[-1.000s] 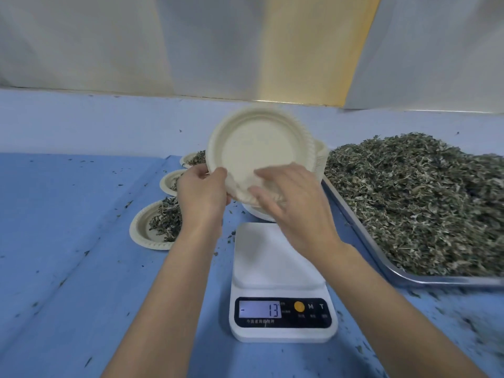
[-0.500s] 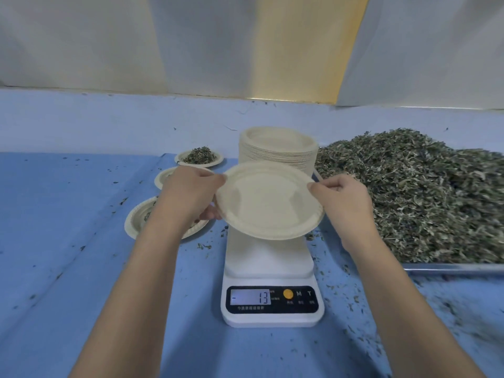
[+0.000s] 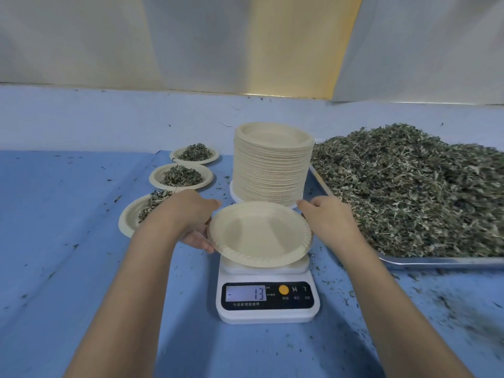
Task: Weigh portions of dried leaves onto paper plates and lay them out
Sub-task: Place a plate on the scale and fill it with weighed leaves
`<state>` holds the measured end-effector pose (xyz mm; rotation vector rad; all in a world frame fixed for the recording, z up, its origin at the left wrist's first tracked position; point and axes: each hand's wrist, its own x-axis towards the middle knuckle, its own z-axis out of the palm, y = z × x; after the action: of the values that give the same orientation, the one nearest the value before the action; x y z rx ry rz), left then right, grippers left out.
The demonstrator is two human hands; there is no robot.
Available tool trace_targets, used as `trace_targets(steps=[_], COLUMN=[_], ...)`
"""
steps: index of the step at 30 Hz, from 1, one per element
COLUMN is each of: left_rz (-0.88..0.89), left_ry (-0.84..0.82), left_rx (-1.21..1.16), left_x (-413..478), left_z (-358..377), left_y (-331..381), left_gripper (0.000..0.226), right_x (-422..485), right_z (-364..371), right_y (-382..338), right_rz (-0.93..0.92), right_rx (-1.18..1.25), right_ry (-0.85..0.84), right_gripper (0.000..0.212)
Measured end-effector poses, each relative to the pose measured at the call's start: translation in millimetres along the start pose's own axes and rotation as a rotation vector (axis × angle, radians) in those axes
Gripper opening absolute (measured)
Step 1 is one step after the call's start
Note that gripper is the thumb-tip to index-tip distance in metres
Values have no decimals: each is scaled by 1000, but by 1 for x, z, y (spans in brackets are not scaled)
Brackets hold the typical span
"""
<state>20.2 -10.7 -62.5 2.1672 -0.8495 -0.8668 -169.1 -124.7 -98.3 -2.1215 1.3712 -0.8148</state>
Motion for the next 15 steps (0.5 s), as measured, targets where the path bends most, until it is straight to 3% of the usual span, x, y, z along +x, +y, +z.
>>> trace_targets(steps=[15], left_rz=[-7], left_ry=[-45], left_rx=[92], left_x=[5], left_z=[4], left_y=[-3], left_gripper=[39], right_x=[4], right_z=[10], right_y=[9], right_rz=[-12], right_rx=[17], right_ry=[19], right_gripper=[51])
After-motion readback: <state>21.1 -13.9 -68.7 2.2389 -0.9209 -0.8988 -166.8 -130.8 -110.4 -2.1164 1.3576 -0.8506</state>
